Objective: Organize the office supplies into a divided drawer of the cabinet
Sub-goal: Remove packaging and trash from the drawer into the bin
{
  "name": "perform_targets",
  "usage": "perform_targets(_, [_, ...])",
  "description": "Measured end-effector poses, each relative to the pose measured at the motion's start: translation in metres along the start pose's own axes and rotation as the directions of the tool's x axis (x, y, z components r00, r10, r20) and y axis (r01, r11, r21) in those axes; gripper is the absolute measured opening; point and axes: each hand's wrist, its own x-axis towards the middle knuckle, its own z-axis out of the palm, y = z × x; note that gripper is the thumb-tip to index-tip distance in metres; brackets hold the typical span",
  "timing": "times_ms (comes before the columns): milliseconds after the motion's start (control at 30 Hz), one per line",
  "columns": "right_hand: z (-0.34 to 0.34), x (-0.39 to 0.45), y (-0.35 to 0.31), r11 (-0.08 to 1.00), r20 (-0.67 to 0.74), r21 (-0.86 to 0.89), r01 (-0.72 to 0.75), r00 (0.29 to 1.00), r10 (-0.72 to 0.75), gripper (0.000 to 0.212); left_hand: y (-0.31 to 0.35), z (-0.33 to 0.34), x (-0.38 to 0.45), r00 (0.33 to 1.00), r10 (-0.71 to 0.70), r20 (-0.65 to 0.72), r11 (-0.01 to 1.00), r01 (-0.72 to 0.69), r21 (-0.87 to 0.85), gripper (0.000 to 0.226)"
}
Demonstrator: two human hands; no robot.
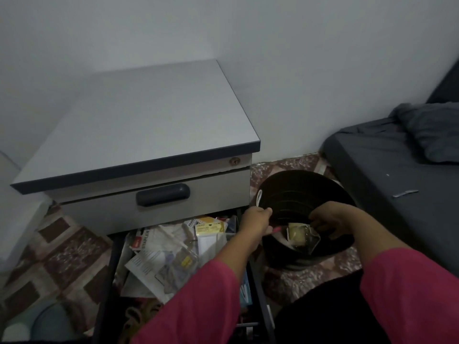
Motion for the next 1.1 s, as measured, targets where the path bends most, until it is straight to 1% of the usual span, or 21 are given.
perform_targets(67, [0.012, -0.007, -0.006, 0.990, 0.075, -0.126, 0.064, 0.996, -0.055, 0.029, -0.005, -0.013, -0.007, 1.000, 0.027, 0.012, 0.998, -0.027, -0.063, 0.016])
perform_targets(133, [0.028, -0.012, -0.011, 0.957, 0.199, -0.259, 0.128, 0.977, -0.077, 0.031, -0.012, -0.029, -0.014, 0.998, 0.057, 0.001, 0.994, -0.057, -0.096, 0.010])
perform_targets(167, [0.037, -0.013, -0.014, 0.936, 0.244, -0.320, 0.147, 0.967, -0.069, 0.034, -0.015, -0.038, -0.019, 0.998, 0.070, -0.003, 0.991, -0.070, -0.115, 0.010])
perform_targets(233, [0.057, -0.015, -0.018, 0.887, 0.290, -0.421, 0.191, 0.955, -0.068, 0.038, -0.022, -0.055, -0.027, 0.997, 0.077, -0.024, 0.984, -0.080, -0.160, 0.014])
perform_targets(300, [0.075, -0.017, -0.018, 0.799, 0.241, -0.546, 0.251, 0.961, -0.137, 0.039, -0.030, -0.072, -0.036, 0.995, 0.082, -0.051, 0.975, -0.091, -0.202, 0.016])
perform_targets(367, [0.090, -0.019, -0.016, 0.638, 0.151, -0.716, 0.283, 0.955, -0.254, 0.041, -0.038, -0.089, -0.046, 0.993, 0.093, -0.071, 0.961, -0.108, -0.254, 0.016])
perform_targets(400, [0.096, -0.019, -0.014, 0.586, 0.128, -0.762, 0.276, 0.951, -0.282, 0.042, -0.042, -0.097, -0.050, 0.992, 0.101, -0.079, 0.957, -0.119, -0.266, 0.014])
perform_targets(433, [0.100, -0.019, -0.013, 0.559, 0.117, -0.784, 0.269, 0.949, -0.292, 0.043, -0.046, -0.106, -0.054, 0.990, 0.109, -0.091, 0.954, -0.130, -0.270, 0.014])
perform_targets(500, [0.104, -0.025, -0.012, 0.504, 0.144, -0.820, 0.270, 0.950, -0.276, 0.044, -0.054, -0.123, -0.063, 0.985, 0.125, -0.115, 0.946, -0.153, -0.286, 0.013])
perform_targets(567, [0.104, -0.039, -0.013, 0.446, 0.187, -0.854, 0.268, 0.958, -0.218, 0.044, -0.062, -0.136, -0.070, 0.981, 0.131, -0.145, 0.936, -0.170, -0.308, 0.013])
perform_targets(667, [0.105, -0.050, -0.009, 0.470, 0.212, -0.842, 0.264, 0.964, -0.163, 0.046, -0.074, -0.152, -0.079, 0.973, 0.127, -0.194, 0.938, -0.181, -0.297, 0.014])
perform_targets(733, [0.109, -0.054, -0.007, 0.486, 0.198, -0.840, 0.241, 0.970, -0.139, 0.047, -0.081, -0.160, -0.083, 0.967, 0.117, -0.226, 0.947, -0.177, -0.269, 0.013])
perform_targets(800, [0.115, -0.056, -0.008, 0.483, 0.164, -0.846, 0.226, 0.972, -0.168, 0.041, -0.086, -0.167, -0.087, 0.955, 0.099, -0.280, 0.955, -0.170, -0.244, 0.012])
perform_targets(833, [0.118, -0.057, -0.009, 0.497, 0.126, -0.840, 0.219, 0.969, -0.215, 0.037, -0.088, -0.170, -0.089, 0.942, 0.098, -0.320, 0.957, -0.177, -0.230, 0.013])
perform_targets(867, [0.121, -0.056, -0.011, 0.528, 0.071, -0.819, 0.223, 0.954, -0.293, 0.035, -0.090, -0.172, -0.088, 0.921, 0.106, -0.375, 0.962, -0.190, -0.195, 0.014])
perform_targets(900, [0.125, -0.055, -0.014, 0.566, 0.008, -0.788, 0.244, 0.923, -0.386, 0.033, -0.094, -0.176, -0.087, 0.889, 0.135, -0.437, 0.970, -0.208, -0.123, 0.015])
perform_targets(967, [0.138, -0.059, -0.022, 0.599, -0.064, -0.721, 0.349, 0.827, -0.559, 0.027, -0.104, -0.183, -0.084, 0.805, 0.255, -0.535, 0.967, -0.206, 0.150, 0.019])
perform_targets(1000, [0.147, -0.061, -0.025, 0.593, -0.059, -0.691, 0.414, 0.785, -0.617, 0.024, -0.110, -0.187, -0.083, 0.770, 0.341, -0.540, 0.930, -0.192, 0.314, 0.023])
perform_targets(1033, [0.157, -0.063, -0.027, 0.573, -0.029, -0.662, 0.482, 0.748, -0.663, 0.024, -0.116, -0.190, -0.080, 0.749, 0.421, -0.511, 0.866, -0.163, 0.473, 0.029])
perform_targets(1067, [0.167, -0.066, -0.028, 0.544, 0.031, -0.642, 0.540, 0.728, -0.685, 0.026, -0.122, -0.192, -0.078, 0.752, 0.470, -0.463, 0.788, -0.120, 0.604, 0.035])
perform_targets(1100, [0.178, -0.068, -0.027, 0.502, 0.101, -0.634, 0.588, 0.707, -0.700, 0.032, -0.127, -0.192, -0.077, 0.771, 0.488, -0.409, 0.714, -0.084, 0.695, 0.040])
